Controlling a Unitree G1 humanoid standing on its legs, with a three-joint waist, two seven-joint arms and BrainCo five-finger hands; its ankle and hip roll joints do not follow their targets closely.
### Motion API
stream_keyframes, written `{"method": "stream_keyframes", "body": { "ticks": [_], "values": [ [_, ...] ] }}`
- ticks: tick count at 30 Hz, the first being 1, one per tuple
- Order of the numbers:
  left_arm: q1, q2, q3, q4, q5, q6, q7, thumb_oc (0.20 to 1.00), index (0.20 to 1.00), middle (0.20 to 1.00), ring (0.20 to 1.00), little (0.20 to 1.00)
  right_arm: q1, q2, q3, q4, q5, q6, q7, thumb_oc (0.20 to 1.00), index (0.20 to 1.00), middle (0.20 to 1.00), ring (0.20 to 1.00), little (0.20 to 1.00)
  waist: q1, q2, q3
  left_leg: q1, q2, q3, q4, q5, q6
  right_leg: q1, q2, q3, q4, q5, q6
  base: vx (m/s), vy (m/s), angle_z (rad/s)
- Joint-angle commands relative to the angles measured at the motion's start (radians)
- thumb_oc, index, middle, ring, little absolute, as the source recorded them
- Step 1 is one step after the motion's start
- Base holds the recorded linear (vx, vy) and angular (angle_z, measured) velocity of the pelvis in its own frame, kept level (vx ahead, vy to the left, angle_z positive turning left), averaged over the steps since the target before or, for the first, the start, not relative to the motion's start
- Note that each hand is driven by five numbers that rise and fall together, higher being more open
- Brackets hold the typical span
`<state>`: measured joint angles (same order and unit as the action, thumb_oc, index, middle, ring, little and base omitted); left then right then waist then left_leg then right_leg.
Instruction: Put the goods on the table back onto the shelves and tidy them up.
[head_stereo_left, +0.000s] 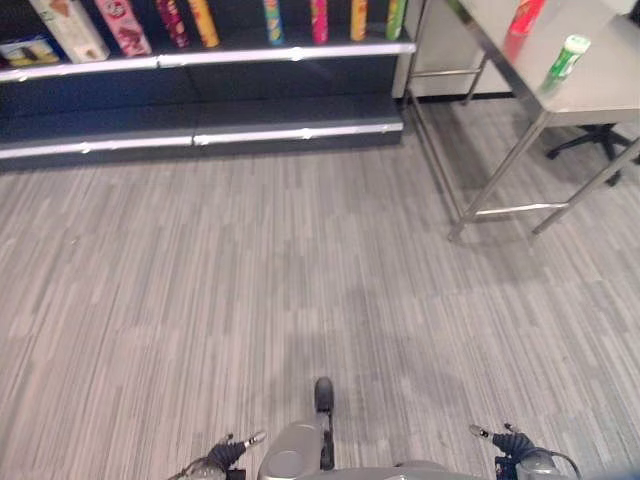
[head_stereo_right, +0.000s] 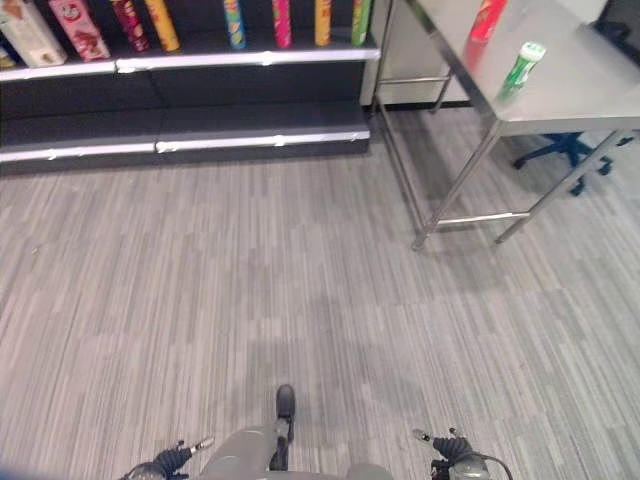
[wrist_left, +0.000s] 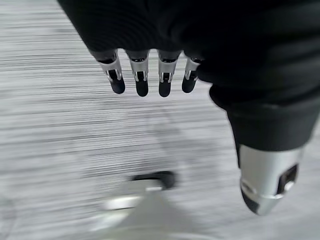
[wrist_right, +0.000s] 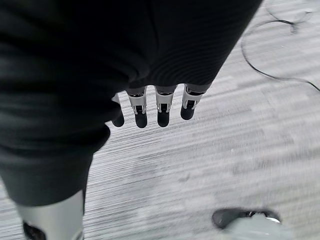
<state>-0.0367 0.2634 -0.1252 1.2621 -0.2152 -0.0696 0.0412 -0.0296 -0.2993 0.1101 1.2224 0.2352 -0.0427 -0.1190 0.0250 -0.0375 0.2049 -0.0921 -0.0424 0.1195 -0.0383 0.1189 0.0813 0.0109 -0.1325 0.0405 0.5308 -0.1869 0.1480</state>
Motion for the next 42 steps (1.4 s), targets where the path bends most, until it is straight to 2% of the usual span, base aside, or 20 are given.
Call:
{"method": "stream_keyframes", "body": {
  "ticks": [1,2,3,4,5,6,7,11,15,18,22,23,24,26,28,30,31,33,36,42],
  "values": [
    [-0.006,0.032,-0.006,-0.049,0.005,-0.006,0.020,1.000,1.000,1.000,1.000,1.000,-0.041,-0.038,0.005,-0.044,0.005,-0.012,-0.022,1.000,1.000,1.000,1.000,1.000,0.001,0.018,-0.005,-0.057,0.028,-0.044,0.091,-0.075,-0.072,-0.001,-0.051,-0.062,0.077,0.284,0.002,0.25,0.182,0.06],
    [-0.010,0.038,-0.012,-0.061,-0.002,-0.010,0.026,1.000,1.000,1.000,1.000,1.000,-0.042,-0.036,0.010,-0.056,0.007,-0.017,-0.027,1.000,1.000,1.000,1.000,1.000,-0.001,0.026,0.002,-0.036,0.036,-0.036,0.091,-0.093,-0.068,-0.026,-0.063,-0.097,0.108,0.295,-0.002,0.30,0.145,0.12],
    [-0.013,0.042,-0.011,-0.073,-0.011,-0.012,0.027,1.000,1.000,1.000,1.000,1.000,-0.046,-0.031,0.010,-0.068,0.004,-0.016,-0.029,1.000,1.000,1.000,1.000,1.000,-0.002,0.035,0.009,-0.004,0.046,-0.035,0.090,-0.117,-0.067,-0.063,-0.102,-0.151,0.129,0.247,-0.007,0.43,0.088,0.06],
    [-0.016,0.041,-0.013,-0.083,-0.021,-0.018,0.026,1.000,1.000,1.000,1.000,1.000,-0.048,-0.033,0.011,-0.070,0.008,-0.017,-0.028,1.000,1.000,1.000,1.000,1.000,-0.013,0.041,0.006,0.027,0.055,-0.033,0.091,-0.137,-0.073,-0.087,-0.112,-0.218,0.025,0.188,-0.013,0.33,0.043,-0.12],
    [-0.016,0.041,-0.013,-0.083,-0.021,-0.018,0.026,1.000,1.000,1.000,1.000,1.000,-0.048,-0.033,0.011,-0.070,0.008,-0.017,-0.028,1.000,1.000,1.000,1.000,1.000,-0.013,0.042,0.005,0.026,0.055,-0.033,0.091,-0.137,-0.073,-0.087,-0.112,-0.219,0.025,0.189,-0.013,0.32,-0.002,-0.28],
    [-0.022,0.043,-0.016,-0.082,-0.020,-0.021,0.030,1.000,1.000,1.000,1.000,1.000,-0.051,-0.036,0.010,-0.079,0.006,-0.018,-0.030,1.000,1.000,1.000,1.000,1.000,-0.017,0.045,0.011,0.057,0.057,-0.033,0.084,-0.159,-0.077,-0.122,-0.106,-0.262,-0.034,0.129,-0.016,0.23,-0.023,-0.09],
    [-0.027,0.040,-0.022,-0.083,-0.012,-0.019,0.026,1.000,1.000,1.000,1.000,1.000,-0.056,-0.037,0.012,-0.083,0.006,-0.017,-0.029,1.000,1.000,1.000,1.000,1.000,-0.023,0.040,0.008,0.067,0.054,-0.031,0.082,-0.171,-0.083,-0.143,-0.098,-0.294,-0.120,0.128,-0.008,0.36,-0.062,0.07],
    [-0.038,0.023,-0.019,-0.067,0.019,-0.026,0.022,1.000,1.000,1.000,1.000,1.000,-0.055,-0.043,0.009,-0.063,0.006,-0.010,-0.036,1.000,1.000,1.000,1.000,1.000,-0.071,0.007,0.021,0.213,0.034,-0.045,0.049,-0.251,-0.117,-0.222,-0.033,-0.366,-0.523,0.243,0.071,0.44,-0.119,-0.15],
    [-0.042,0.015,-0.018,-0.052,0.039,-0.030,0.019,1.000,1.000,1.000,1.000,1.000,-0.046,-0.047,0.009,-0.047,-0.002,-0.009,-0.036,1.000,1.000,1.000,1.000,1.000,-0.086,0.004,0.018,0.287,0.052,-0.066,0.027,-0.286,-0.141,-0.246,-0.028,-0.388,-0.569,0.283,0.086,0.41,-0.174,0.27],
    [-0.035,0.012,-0.020,-0.040,0.059,-0.032,0.017,1.000,1.000,1.000,1.000,1.000,-0.029,-0.051,0.013,-0.031,-0.001,-0.012,-0.029,1.000,1.000,1.000,1.000,1.000,-0.094,-0.004,-0.005,0.337,0.087,-0.092,0.030,-0.325,-0.164,-0.209,-0.023,-0.378,-0.576,0.302,0.070,0.39,-0.242,0.37],
    [-0.022,0.002,-0.014,-0.036,0.046,-0.034,0.018,1.000,1.000,1.000,1.000,1.000,-0.023,-0.058,0.029,-0.025,0.004,-0.022,-0.023,1.000,1.000,1.000,1.000,1.000,-0.093,0.018,-0.038,0.314,0.164,-0.104,0.165,-0.226,-0.213,-0.145,0.033,-0.373,-0.577,0.270,0.027,0.34,-0.300,0.21],
    [-0.012,0.000,-0.007,-0.041,0.032,-0.033,0.015,1.000,1.000,1.000,1.000,1.000,-0.026,-0.065,0.031,-0.032,0.013,-0.025,-0.022,1.000,1.000,1.000,1.000,1.000,-0.082,0.017,-0.032,0.251,0.182,-0.110,0.346,-0.123,-0.230,-0.094,0.054,-0.375,-0.579,0.233,-0.009,0.25,-0.291,-0.05],
    [-0.012,0.000,-0.007,-0.042,0.032,-0.033,0.015,1.000,1.000,1.000,1.000,1.000,-0.026,-0.065,0.031,-0.032,0.013,-0.025,-0.022,1.000,1.000,1.000,1.000,1.000,-0.083,0.018,-0.032,0.247,0.183,-0.112,0.353,-0.126,-0.230,-0.095,0.055,-0.376,-0.579,0.233,-0.009,0.23,-0.295,-0.15],
    [-0.009,0.001,0.000,-0.057,0.004,-0.034,0.017,1.000,1.000,1.000,1.000,1.000,-0.032,-0.074,0.035,-0.034,0.009,-0.023,-0.024,1.000,1.000,1.000,1.000,1.000,-0.065,0.003,-0.006,0.160,0.170,-0.132,0.562,-0.070,-0.213,-0.042,0.060,-0.358,-0.578,0.205,-0.041,0.16,-0.188,-0.32],
    [-0.010,0.002,-0.002,-0.062,-0.001,-0.035,0.021,1.000,1.000,1.000,1.000,1.000,-0.042,-0.083,0.036,-0.032,0.010,-0.019,-0.027,1.000,1.000,1.000,1.000,1.000,-0.050,-0.012,0.011,0.088,0.166,-0.104,0.656,-0.080,-0.191,0.002,0.063,-0.337,-0.584,0.180,-0.055,0.22,-0.168,-0.33],
    [-0.011,-0.001,-0.005,-0.067,-0.004,-0.035,0.022,1.000,1.000,1.000,1.000,1.000,-0.046,-0.084,0.041,-0.031,0.010,-0.017,-0.026,1.000,1.000,1.000,1.000,1.000,-0.040,-0.011,0.015,0.051,0.165,-0.088,0.649,-0.102,-0.180,0.020,0.065,-0.324,-0.589,0.167,-0.056,0.21,-0.064,-0.37],
    [-0.012,-0.007,-0.009,-0.074,-0.007,-0.033,0.022,1.000,1.000,1.000,1.000,1.000,-0.048,-0.088,0.044,-0.035,0.019,-0.022,-0.028,1.000,1.000,1.000,1.000,1.000,-0.024,-0.008,0.021,0.009,0.153,-0.071,0.547,-0.148,-0.167,0.051,0.069,-0.302,-0.599,0.147,-0.047,0.26,-0.022,-0.41],
    [-0.012,-0.011,-0.018,-0.075,-0.001,-0.033,0.023,1.000,1.000,1.000,1.000,1.000,-0.046,-0.088,0.047,-0.036,0.018,-0.024,-0.030,1.000,1.000,1.000,1.000,1.000,-0.008,-0.002,0.026,-0.039,0.131,-0.069,0.390,-0.162,-0.166,0.073,0.072,-0.287,-0.599,0.130,-0.037,0.28,0.007,-0.32],
    [-0.017,-0.011,-0.032,-0.076,0.004,-0.037,0.021,1.000,1.000,1.000,1.000,1.000,-0.045,-0.092,0.046,-0.034,0.018,-0.030,-0.043,1.000,1.000,1.000,1.000,1.000,0.015,0.032,0.034,-0.082,0.093,-0.129,0.151,-0.038,-0.194,0.126,0.112,-0.256,-0.611,0.103,-0.033,0.26,0.025,-0.22],
    [-0.010,-0.008,-0.030,-0.057,0.017,-0.034,0.020,1.000,1.000,1.000,1.000,1.000,-0.020,-0.083,0.036,-0.009,-0.001,-0.021,-0.045,1.000,1.000,1.000,1.000,1.000,0.017,0.053,0.025,-0.067,0.073,-0.204,0.050,0.018,-0.214,0.154,0.130,-0.199,-0.596,0.063,-0.037,0.24,0.079,-0.30]
  ]
}}
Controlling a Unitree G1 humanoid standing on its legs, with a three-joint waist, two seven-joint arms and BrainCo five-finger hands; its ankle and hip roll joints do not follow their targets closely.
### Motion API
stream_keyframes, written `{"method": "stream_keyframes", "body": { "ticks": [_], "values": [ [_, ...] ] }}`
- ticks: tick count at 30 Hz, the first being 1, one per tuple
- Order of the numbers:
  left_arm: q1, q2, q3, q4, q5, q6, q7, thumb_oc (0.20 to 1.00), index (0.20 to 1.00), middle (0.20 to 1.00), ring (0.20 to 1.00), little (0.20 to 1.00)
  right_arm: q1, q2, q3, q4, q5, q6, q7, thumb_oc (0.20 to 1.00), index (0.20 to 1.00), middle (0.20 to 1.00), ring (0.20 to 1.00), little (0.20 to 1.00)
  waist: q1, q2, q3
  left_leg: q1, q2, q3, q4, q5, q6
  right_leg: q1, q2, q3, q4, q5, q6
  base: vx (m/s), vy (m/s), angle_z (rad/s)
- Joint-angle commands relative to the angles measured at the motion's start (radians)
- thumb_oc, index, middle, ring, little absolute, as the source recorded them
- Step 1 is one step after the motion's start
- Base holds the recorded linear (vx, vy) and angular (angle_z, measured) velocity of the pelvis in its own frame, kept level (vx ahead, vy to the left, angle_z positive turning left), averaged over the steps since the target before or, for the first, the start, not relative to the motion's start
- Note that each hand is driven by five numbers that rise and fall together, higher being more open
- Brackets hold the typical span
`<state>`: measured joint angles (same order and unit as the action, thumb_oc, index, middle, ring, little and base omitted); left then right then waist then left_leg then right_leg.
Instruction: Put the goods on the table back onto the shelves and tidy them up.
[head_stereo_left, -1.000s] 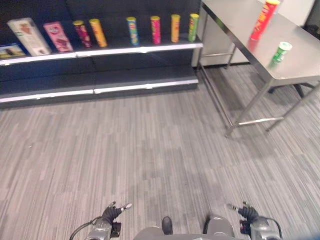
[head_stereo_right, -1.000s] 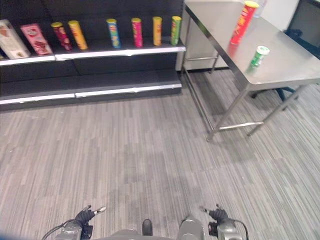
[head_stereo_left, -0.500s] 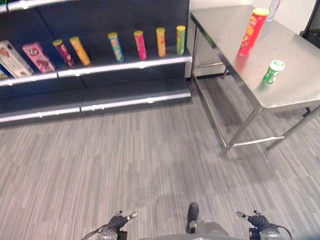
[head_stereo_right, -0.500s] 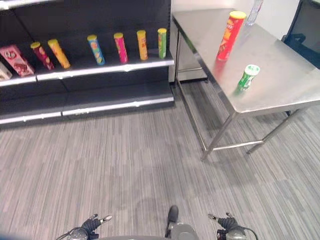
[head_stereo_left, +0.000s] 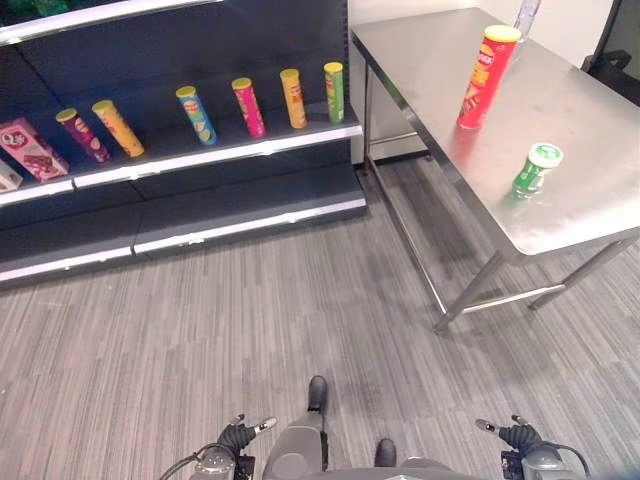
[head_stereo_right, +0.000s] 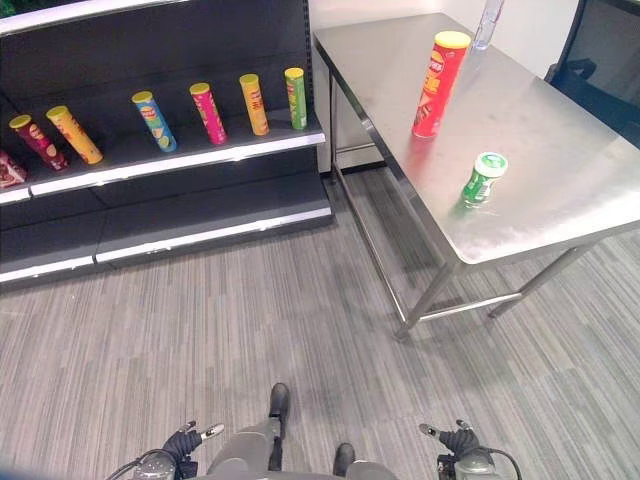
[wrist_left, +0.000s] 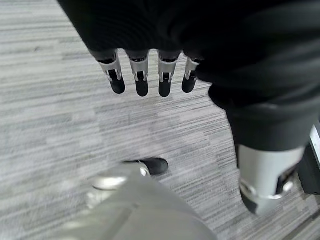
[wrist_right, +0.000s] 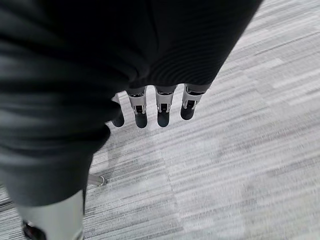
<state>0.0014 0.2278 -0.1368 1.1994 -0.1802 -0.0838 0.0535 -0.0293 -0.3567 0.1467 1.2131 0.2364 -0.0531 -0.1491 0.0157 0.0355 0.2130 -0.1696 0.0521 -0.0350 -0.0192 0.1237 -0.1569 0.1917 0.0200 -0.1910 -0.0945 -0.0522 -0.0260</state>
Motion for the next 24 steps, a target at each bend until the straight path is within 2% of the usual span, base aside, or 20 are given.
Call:
{"method": "stream_keyframes", "body": {
  "ticks": [1,6,7,8,9,10,11,13,14,16,17,18,19,21,24],
  "values": [
    [-0.051,0.024,-0.022,0.008,-0.018,-0.021,0.006,1.000,1.000,1.000,1.000,1.000,-0.015,-0.025,-0.004,0.005,-0.002,-0.011,-0.014,1.000,1.000,1.000,1.000,1.000,0.024,-0.017,0.016,-0.002,-0.030,-0.038,0.025,0.019,0.025,-0.016,-0.027,0.040,0.030,-0.084,0.140,0.13,0.080,-0.41],
    [-0.048,0.023,-0.020,0.016,-0.011,-0.017,0.007,1.000,1.000,1.000,1.000,1.000,-0.019,-0.015,-0.010,0.010,-0.006,-0.005,-0.010,1.000,1.000,1.000,1.000,1.000,0.021,-0.024,-0.007,0.017,-0.034,-0.002,0.023,-0.007,0.044,-0.012,-0.054,0.047,0.039,-0.099,0.160,0.17,0.170,-0.21],
    [-0.051,0.024,-0.020,0.016,-0.012,-0.015,0.005,1.000,1.000,1.000,1.000,1.000,-0.021,-0.014,-0.015,-0.002,-0.016,-0.002,-0.007,1.000,1.000,1.000,1.000,1.000,0.025,-0.029,-0.019,0.020,-0.044,0.020,0.046,-0.045,0.072,-0.036,-0.101,0.053,0.111,-0.110,0.176,0.15,0.223,-0.07],
    [-0.053,0.025,-0.019,0.018,-0.013,-0.014,0.003,1.000,1.000,1.000,1.000,1.000,-0.022,-0.015,-0.015,-0.006,-0.022,-0.002,-0.003,1.000,1.000,1.000,1.000,1.000,0.028,-0.030,-0.021,0.026,-0.050,0.030,0.055,-0.063,0.088,-0.062,-0.126,0.058,0.179,-0.104,0.189,0.15,0.224,-0.15],
    [-0.053,0.025,-0.019,0.018,-0.013,-0.014,0.003,1.000,1.000,1.000,1.000,1.000,-0.022,-0.015,-0.016,-0.006,-0.022,-0.002,-0.003,1.000,1.000,1.000,1.000,1.000,0.030,-0.031,-0.022,0.025,-0.050,0.032,0.056,-0.064,0.088,-0.066,-0.127,0.060,0.182,-0.106,0.190,0.07,0.159,-0.35],
    [-0.057,0.029,-0.019,0.015,-0.016,-0.011,0.003,1.000,1.000,1.000,1.000,1.000,-0.031,-0.017,-0.015,-0.016,-0.025,-0.003,-0.003,1.000,1.000,1.000,1.000,1.000,0.030,-0.029,-0.014,0.041,-0.052,0.043,0.060,-0.079,0.104,-0.121,-0.147,0.073,0.287,-0.087,0.205,0.01,0.222,-0.46],
    [-0.075,0.041,-0.025,0.012,-0.022,-0.009,0.007,1.000,1.000,1.000,1.000,1.000,-0.053,-0.017,-0.010,-0.040,-0.018,-0.003,-0.006,1.000,1.000,1.000,1.000,1.000,0.009,-0.023,0.026,0.065,-0.048,0.046,0.062,-0.088,0.124,-0.237,-0.162,0.094,0.475,-0.028,0.198,0.02,0.262,-0.45],
    [-0.082,0.046,-0.030,0.013,-0.019,-0.010,0.010,1.000,1.000,1.000,1.000,1.000,-0.061,-0.012,-0.006,-0.051,-0.016,-0.007,-0.009,1.000,1.000,1.000,1.000,1.000,0.008,-0.018,0.035,0.072,-0.043,0.052,0.062,-0.097,0.126,-0.281,-0.179,0.084,0.529,-0.016,0.189,0.03,0.122,-0.34],
    [-0.084,0.050,-0.032,0.010,-0.020,-0.011,0.011,1.000,1.000,1.000,1.000,1.000,-0.061,-0.009,-0.002,-0.061,-0.018,-0.008,-0.011,1.000,1.000,1.000,1.000,1.000,0.009,-0.014,0.036,0.084,-0.033,0.057,0.063,-0.108,0.124,-0.301,-0.205,0.053,0.536,-0.017,0.175,0.10,0.003,-0.19],
    [-0.090,0.060,-0.030,0.000,-0.026,-0.016,0.013,1.000,1.000,1.000,1.000,1.000,-0.061,-0.010,0.001,-0.071,-0.020,-0.006,-0.012,1.000,1.000,1.000,1.000,1.000,0.011,-0.018,0.035,0.099,-0.023,0.060,0.063,-0.125,0.118,-0.319,-0.240,-0.017,0.437,-0.010,0.167,0.17,-0.064,-0.02],
    [-0.094,0.062,-0.030,-0.003,-0.028,-0.018,0.013,1.000,1.000,1.000,1.000,1.000,-0.064,-0.010,0.001,-0.072,-0.021,-0.006,-0.013,1.000,1.000,1.000,1.000,1.000,0.006,-0.024,0.037,0.109,-0.021,0.060,0.062,-0.136,0.112,-0.315,-0.248,-0.053,0.349,0.008,0.177,0.13,-0.082,-0.07],
    [-0.094,0.062,-0.030,-0.003,-0.028,-0.018,0.013,1.000,1.000,1.000,1.000,1.000,-0.064,-0.010,0.001,-0.072,-0.021,-0.006,-0.013,1.000,1.000,1.000,1.000,1.000,0.005,-0.023,0.038,0.110,-0.021,0.059,0.062,-0.136,0.112,-0.313,-0.247,-0.054,0.348,0.009,0.177,0.17,-0.136,-0.14],
    [-0.101,0.063,-0.026,0.000,-0.033,-0.020,0.017,1.000,1.000,1.000,1.000,1.000,-0.070,-0.008,0.001,-0.064,-0.022,-0.002,-0.014,1.000,1.000,1.000,1.000,1.000,-0.004,-0.037,0.041,0.126,-0.025,0.060,0.057,-0.156,0.102,-0.334,-0.251,-0.084,0.209,0.054,0.209,0.18,-0.132,-0.10],
    [-0.107,0.061,-0.021,0.004,-0.033,-0.021,0.017,1.000,1.000,1.000,1.000,1.000,-0.077,-0.005,0.004,-0.059,-0.027,0.003,-0.015,1.000,1.000,1.000,1.000,1.000,-0.012,-0.045,0.049,0.146,-0.019,0.052,0.062,-0.180,0.091,-0.369,-0.261,-0.101,0.121,0.100,0.240,0.23,-0.182,-0.02],
    [-0.108,0.060,-0.014,0.004,-0.037,-0.025,0.020,1.000,1.000,1.000,1.000,1.000,-0.075,0.001,0.009,-0.053,-0.032,0.003,-0.015,1.000,1.000,1.000,1.000,1.000,-0.015,-0.060,0.057,0.180,0.000,0.038,0.070,-0.208,0.069,-0.385,-0.276,-0.094,0.083,0.133,0.263,0.29,-0.289,0.23]
  ]
}}
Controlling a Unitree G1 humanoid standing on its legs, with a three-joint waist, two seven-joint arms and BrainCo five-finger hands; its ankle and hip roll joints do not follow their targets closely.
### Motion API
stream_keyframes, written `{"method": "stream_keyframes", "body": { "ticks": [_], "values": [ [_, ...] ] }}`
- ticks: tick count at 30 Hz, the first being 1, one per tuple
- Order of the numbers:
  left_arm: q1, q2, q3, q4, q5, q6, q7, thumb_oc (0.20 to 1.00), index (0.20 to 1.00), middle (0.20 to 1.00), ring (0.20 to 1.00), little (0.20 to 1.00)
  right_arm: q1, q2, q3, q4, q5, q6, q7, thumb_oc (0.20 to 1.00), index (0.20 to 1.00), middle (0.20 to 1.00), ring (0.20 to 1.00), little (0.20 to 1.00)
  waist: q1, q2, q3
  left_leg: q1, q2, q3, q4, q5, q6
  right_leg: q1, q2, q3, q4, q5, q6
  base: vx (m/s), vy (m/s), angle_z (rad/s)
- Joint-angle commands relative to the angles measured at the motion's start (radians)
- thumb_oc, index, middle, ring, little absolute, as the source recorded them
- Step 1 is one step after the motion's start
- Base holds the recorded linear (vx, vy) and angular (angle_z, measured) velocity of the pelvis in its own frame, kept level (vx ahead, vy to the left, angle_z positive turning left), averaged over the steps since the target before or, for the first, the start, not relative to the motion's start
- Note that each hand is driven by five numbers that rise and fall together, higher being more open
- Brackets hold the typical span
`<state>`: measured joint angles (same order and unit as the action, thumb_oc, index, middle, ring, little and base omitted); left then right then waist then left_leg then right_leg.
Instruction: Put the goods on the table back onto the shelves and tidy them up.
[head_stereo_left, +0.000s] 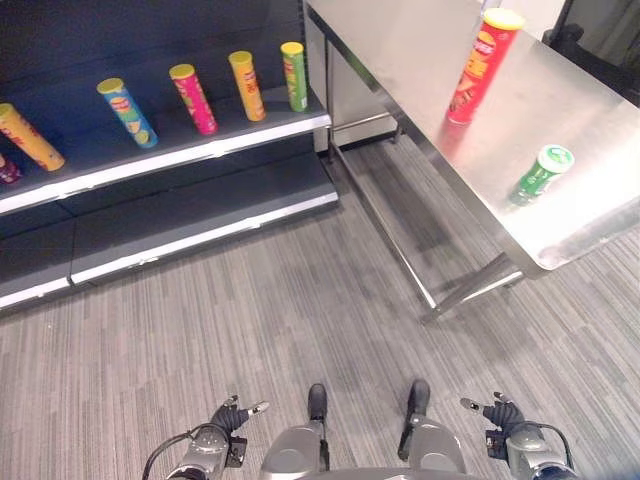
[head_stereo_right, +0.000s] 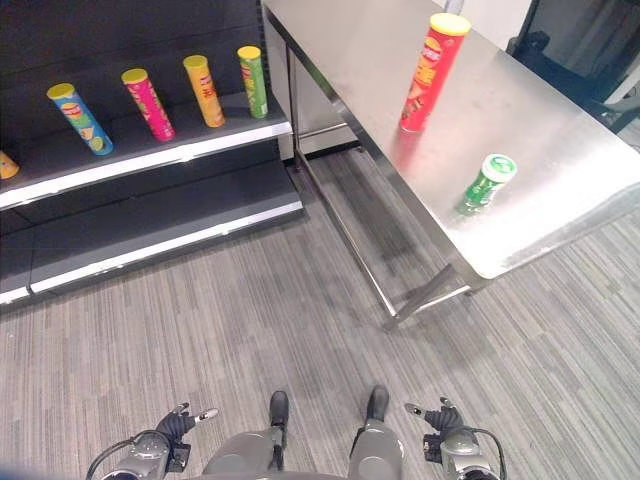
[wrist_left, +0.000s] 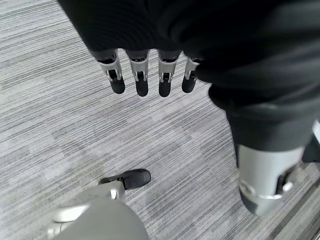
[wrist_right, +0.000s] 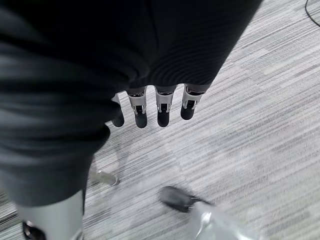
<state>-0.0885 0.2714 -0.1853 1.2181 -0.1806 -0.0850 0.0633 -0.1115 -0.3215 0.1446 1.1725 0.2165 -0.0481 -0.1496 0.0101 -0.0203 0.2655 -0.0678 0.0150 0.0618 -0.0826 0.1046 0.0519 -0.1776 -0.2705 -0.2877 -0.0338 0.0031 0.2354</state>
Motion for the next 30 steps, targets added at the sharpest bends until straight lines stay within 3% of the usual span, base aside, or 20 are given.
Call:
{"method": "stream_keyframes", "body": {
  "ticks": [1,3,4,5,6,9,10,11,12,15,18,25,30],
  "values": [
    [-0.015,0.023,0.035,-0.008,-0.027,-0.026,0.008,1.000,1.000,1.000,1.000,1.000,0.018,-0.034,0.012,-0.015,-0.016,-0.004,-0.010,1.000,1.000,1.000,1.000,1.000,-0.007,-0.031,-0.007,0.121,0.060,-0.066,0.139,-0.221,-0.164,0.006,-0.001,-0.005,0.032,0.101,0.007,0.36,-0.397,0.50],
    [-0.011,0.020,0.037,-0.007,-0.028,-0.029,0.008,1.000,1.000,1.000,1.000,1.000,0.021,-0.034,0.016,-0.013,-0.014,-0.008,-0.009,1.000,1.000,1.000,1.000,1.000,-0.007,-0.036,-0.015,0.135,0.078,-0.072,0.142,-0.228,-0.174,0.024,0.005,-0.012,0.033,0.100,0.005,0.28,-0.337,0.61],
    [-0.004,0.019,0.039,-0.004,-0.027,-0.028,0.008,1.000,1.000,1.000,1.000,1.000,0.030,-0.035,0.021,-0.008,-0.017,-0.009,-0.006,1.000,1.000,1.000,1.000,1.000,-0.013,-0.039,-0.025,0.147,0.109,-0.075,0.148,-0.228,-0.188,0.031,0.018,-0.002,0.049,0.086,-0.001,0.26,-0.354,0.50],
    [0.002,0.018,0.039,-0.012,-0.030,-0.027,0.004,1.000,1.000,1.000,1.000,1.000,0.041,-0.036,0.020,-0.009,-0.019,-0.007,-0.003,1.000,1.000,1.000,1.000,1.000,-0.012,-0.038,-0.026,0.144,0.127,-0.081,0.169,-0.222,-0.196,0.040,0.031,0.005,0.062,0.071,-0.014,0.27,-0.468,0.28],
    [0.014,0.012,0.038,-0.033,-0.051,-0.030,0.003,1.000,1.000,1.000,1.000,1.000,0.047,-0.053,0.024,-0.005,-0.012,-0.015,-0.006,1.000,1.000,1.000,1.000,1.000,-0.007,-0.031,-0.019,0.128,0.146,-0.121,0.251,-0.204,-0.200,0.065,0.074,0.013,0.085,0.038,-0.047,0.16,-0.302,0.23],
    [0.009,0.009,0.031,-0.041,-0.058,-0.029,0.007,1.000,1.000,1.000,1.000,1.000,0.042,-0.063,0.026,0.004,-0.007,-0.011,-0.007,1.000,1.000,1.000,1.000,1.000,-0.004,-0.030,-0.020,0.093,0.143,-0.150,0.265,-0.165,-0.192,0.083,0.090,0.010,0.081,0.007,-0.067,0.10,-0.199,0.33],
    [0.006,0.001,0.022,-0.048,-0.060,-0.029,0.002,1.000,1.000,1.000,1.000,1.000,0.048,-0.072,0.022,0.011,-0.006,-0.010,-0.006,1.000,1.000,1.000,1.000,1.000,0.005,-0.031,-0.026,0.036,0.115,-0.165,0.229,-0.156,-0.181,0.118,0.101,0.002,0.055,-0.008,-0.070,0.12,-0.122,0.10],
    [0.006,0.001,0.022,-0.048,-0.060,-0.029,0.002,1.000,1.000,1.000,1.000,1.000,0.048,-0.072,0.022,0.011,-0.006,-0.010,-0.006,1.000,1.000,1.000,1.000,1.000,0.005,-0.030,-0.026,0.037,0.115,-0.165,0.230,-0.157,-0.181,0.120,0.101,0.002,0.054,-0.008,-0.070,0.17,-0.111,0.07],
    [0.002,-0.005,0.015,-0.051,-0.063,-0.031,-0.002,1.000,1.000,1.000,1.000,1.000,0.043,-0.081,0.014,0.015,0.004,-0.014,-0.013,1.000,1.000,1.000,1.000,1.000,0.015,-0.025,-0.026,-0.024,0.080,-0.154,0.193,-0.120,-0.181,0.148,0.113,-0.003,0.027,-0.007,-0.066,0.08,-0.032,0.08],
    [0.003,-0.008,0.013,-0.050,-0.068,-0.033,-0.004,1.000,1.000,1.000,1.000,1.000,0.037,-0.079,0.009,0.023,0.014,-0.013,-0.012,1.000,1.000,1.000,1.000,1.000,0.018,-0.013,-0.031,-0.034,0.077,-0.116,0.162,-0.104,-0.184,0.156,0.121,0.006,0.019,-0.010,-0.062,0.09,0.042,0.12],
    [0.012,-0.018,0.009,-0.026,-0.046,-0.029,-0.007,1.000,1.000,1.000,1.000,1.000,0.061,-0.062,-0.018,0.032,0.019,-0.012,-0.014,1.000,1.000,1.000,1.000,1.000,-0.008,0.014,-0.063,0.032,0.088,-0.075,0.074,-0.091,-0.178,0.170,0.113,0.012,0.022,-0.011,-0.052,0.12,0.145,-0.24],
    [0.021,-0.002,0.034,-0.007,-0.031,-0.024,-0.008,1.000,1.000,1.000,1.000,1.000,0.076,-0.039,-0.048,0.051,0.022,0.001,-0.013,1.000,1.000,1.000,1.000,1.000,-0.016,0.011,-0.080,0.101,0.064,-0.023,0.025,-0.108,-0.160,0.168,0.077,0.044,0.021,0.016,-0.026,0.06,0.133,-0.21],
    [0.042,0.033,0.087,0.009,-0.040,-0.024,-0.007,1.000,1.000,1.000,1.000,1.000,0.081,-0.080,-0.149,0.069,0.066,0.004,-0.031,1.000,1.000,1.000,1.000,1.000,-0.024,-0.005,-0.088,0.125,0.056,0.014,0.018,-0.124,-0.148,0.158,0.059,0.068,0.016,0.039,-0.006,0.02,0.069,-0.25]
  ]
}}
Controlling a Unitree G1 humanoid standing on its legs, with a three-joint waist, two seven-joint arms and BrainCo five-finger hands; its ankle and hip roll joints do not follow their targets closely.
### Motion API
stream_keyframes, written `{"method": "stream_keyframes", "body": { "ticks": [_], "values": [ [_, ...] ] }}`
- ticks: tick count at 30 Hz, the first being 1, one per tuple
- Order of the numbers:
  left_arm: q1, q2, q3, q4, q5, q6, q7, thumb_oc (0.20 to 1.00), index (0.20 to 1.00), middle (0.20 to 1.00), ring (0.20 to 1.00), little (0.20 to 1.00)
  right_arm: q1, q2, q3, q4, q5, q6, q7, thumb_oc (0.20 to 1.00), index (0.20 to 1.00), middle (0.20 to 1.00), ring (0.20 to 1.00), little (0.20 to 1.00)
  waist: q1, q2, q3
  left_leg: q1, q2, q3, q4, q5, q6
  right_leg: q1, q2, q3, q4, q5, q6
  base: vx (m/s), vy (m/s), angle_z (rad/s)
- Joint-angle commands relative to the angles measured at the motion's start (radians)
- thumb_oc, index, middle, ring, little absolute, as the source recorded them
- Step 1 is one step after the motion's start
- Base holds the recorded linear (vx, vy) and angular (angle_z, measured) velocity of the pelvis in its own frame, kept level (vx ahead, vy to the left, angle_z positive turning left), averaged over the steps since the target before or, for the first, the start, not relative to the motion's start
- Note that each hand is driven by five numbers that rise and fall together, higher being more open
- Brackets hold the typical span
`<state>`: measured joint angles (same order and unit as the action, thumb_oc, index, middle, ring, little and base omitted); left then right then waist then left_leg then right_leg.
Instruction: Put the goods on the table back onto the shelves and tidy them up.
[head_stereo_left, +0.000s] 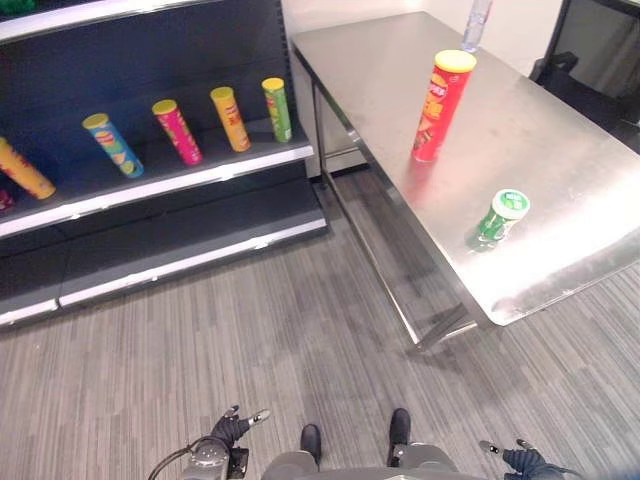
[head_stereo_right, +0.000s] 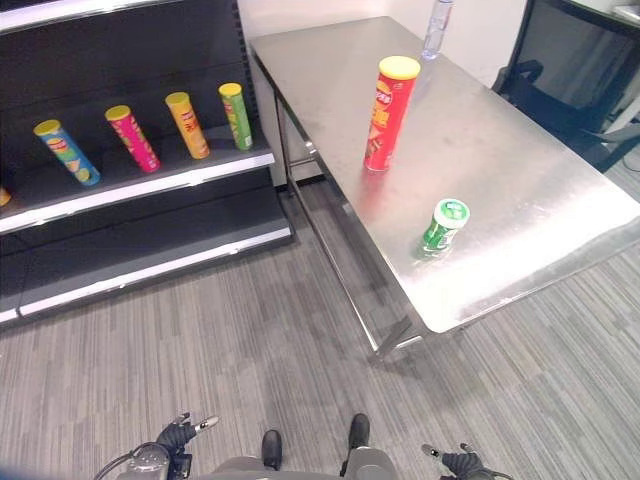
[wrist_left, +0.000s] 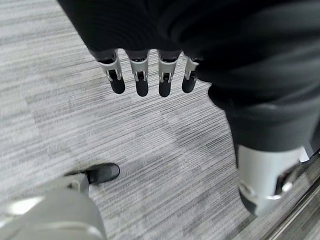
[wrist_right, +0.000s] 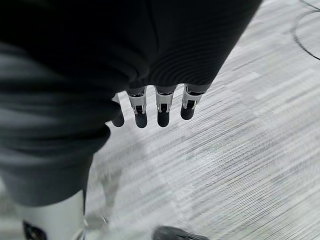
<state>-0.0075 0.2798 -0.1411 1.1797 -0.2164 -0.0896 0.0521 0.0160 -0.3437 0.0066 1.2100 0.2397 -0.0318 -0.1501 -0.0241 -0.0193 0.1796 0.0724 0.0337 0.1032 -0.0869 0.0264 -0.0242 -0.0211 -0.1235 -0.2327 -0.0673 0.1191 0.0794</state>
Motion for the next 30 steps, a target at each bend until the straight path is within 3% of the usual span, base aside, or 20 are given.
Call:
{"method": "stream_keyframes", "body": {
  "ticks": [1,2,4,5,7,8,12,18,21,25,30],
  "values": [
    [-0.033,0.035,0.057,0.048,-0.008,-0.021,0.002,1.000,1.000,1.000,1.000,1.000,-0.039,-0.080,-0.048,0.044,0.054,-0.009,-0.032,1.000,1.000,1.000,1.000,1.000,0.009,-0.010,-0.003,-0.011,0.037,-0.023,0.021,-0.049,-0.071,0.001,-0.089,0.016,0.049,-0.075,0.152,0.05,0.034,-0.19],
    [-0.015,0.059,0.083,0.043,-0.006,-0.020,-0.009,1.000,1.000,1.000,1.000,1.000,-0.007,-0.153,-0.148,0.072,0.076,-0.002,-0.040,1.000,1.000,1.000,1.000,1.000,0.003,-0.019,-0.013,-0.001,0.037,-0.014,0.016,-0.053,-0.070,0.004,-0.094,0.016,0.047,-0.071,0.159,0.06,0.042,-0.12],
    [-0.003,0.067,0.095,0.036,0.005,-0.022,-0.013,1.000,1.000,1.000,1.000,1.000,0.010,-0.241,-0.242,0.082,0.094,-0.004,-0.059,1.000,1.000,1.000,1.000,1.000,0.001,-0.027,-0.022,0.007,0.037,-0.009,0.013,-0.058,-0.070,0.010,-0.098,0.014,0.043,-0.067,0.165,0.06,0.028,-0.03],
    [-0.003,0.066,0.093,0.036,0.005,-0.022,-0.013,1.000,1.000,1.000,1.000,1.000,0.011,-0.243,-0.243,0.082,0.093,-0.004,-0.059,1.000,1.000,1.000,1.000,1.000,0.002,-0.025,-0.021,0.008,0.037,-0.009,0.013,-0.058,-0.070,0.011,-0.097,0.014,0.043,-0.067,0.165,0.04,0.015,-0.02],
    [0.001,0.048,0.089,0.040,0.031,-0.027,-0.005,1.000,1.000,1.000,1.000,1.000,0.022,-0.362,-0.330,0.003,0.075,-0.029,-0.103,1.000,1.000,1.000,1.000,1.000,-0.004,-0.034,-0.029,0.018,0.038,-0.001,0.010,-0.064,-0.072,0.014,-0.102,0.012,0.037,-0.060,0.173,0.03,0.011,-0.04],
    [0.000,0.046,0.088,0.041,0.031,-0.027,-0.005,1.000,1.000,1.000,1.000,1.000,0.023,-0.364,-0.332,0.002,0.074,-0.028,-0.103,1.000,1.000,1.000,1.000,1.000,-0.003,-0.032,-0.028,0.019,0.039,-0.001,0.010,-0.065,-0.072,0.015,-0.102,0.012,0.036,-0.060,0.173,0.01,0.009,-0.06],
    [0.016,0.009,0.087,0.038,0.034,-0.028,-0.003,1.000,1.000,1.000,1.000,1.000,0.003,-0.507,-0.382,-0.383,-0.016,-0.079,-0.170,1.000,1.000,1.000,1.000,1.000,-0.003,-0.035,-0.031,0.032,0.046,0.006,0.006,-0.067,-0.077,0.022,-0.104,0.007,0.031,-0.060,0.174,0.00,0.001,-0.14],
    [0.049,-0.002,0.064,0.001,0.052,-0.031,-0.026,1.000,1.000,1.000,1.000,1.000,-0.116,-0.609,-0.356,-0.811,-0.012,-0.194,-0.138,1.000,1.000,1.000,1.000,1.000,0.024,-0.034,-0.049,0.041,0.063,0.000,0.003,-0.064,-0.090,0.049,-0.105,-0.018,0.023,-0.070,0.170,0.02,-0.025,-0.01],
    [0.061,0.003,0.061,-0.005,0.054,-0.034,-0.033,1.000,1.000,1.000,1.000,1.000,-0.154,-0.626,-0.334,-0.847,0.025,-0.217,-0.102,1.000,1.000,1.000,1.000,1.000,0.036,-0.033,-0.053,0.043,0.067,-0.005,0.003,-0.062,-0.095,0.061,-0.106,-0.030,0.023,-0.073,0.169,0.02,-0.027,0.20],
    [0.088,0.002,0.050,-0.004,0.048,-0.033,-0.052,1.000,1.000,1.000,1.000,1.000,-0.235,-0.668,-0.187,-0.908,0.088,-0.214,0.036,1.000,1.000,1.000,1.000,1.000,0.064,-0.038,-0.056,0.041,0.074,-0.011,0.001,-0.054,-0.105,0.074,-0.109,-0.048,0.023,-0.075,0.166,0.00,-0.024,0.13],
    [0.108,-0.003,0.039,-0.005,0.046,-0.035,-0.069,1.000,1.000,1.000,1.000,1.000,-0.278,-0.688,-0.047,-0.910,0.110,-0.197,0.135,1.000,1.000,1.000,1.000,1.000,0.081,-0.040,-0.055,0.035,0.080,-0.019,0.001,-0.047,-0.112,0.077,-0.111,-0.062,0.024,-0.076,0.163,-0.01,-0.020,0.12]
  ]
}}
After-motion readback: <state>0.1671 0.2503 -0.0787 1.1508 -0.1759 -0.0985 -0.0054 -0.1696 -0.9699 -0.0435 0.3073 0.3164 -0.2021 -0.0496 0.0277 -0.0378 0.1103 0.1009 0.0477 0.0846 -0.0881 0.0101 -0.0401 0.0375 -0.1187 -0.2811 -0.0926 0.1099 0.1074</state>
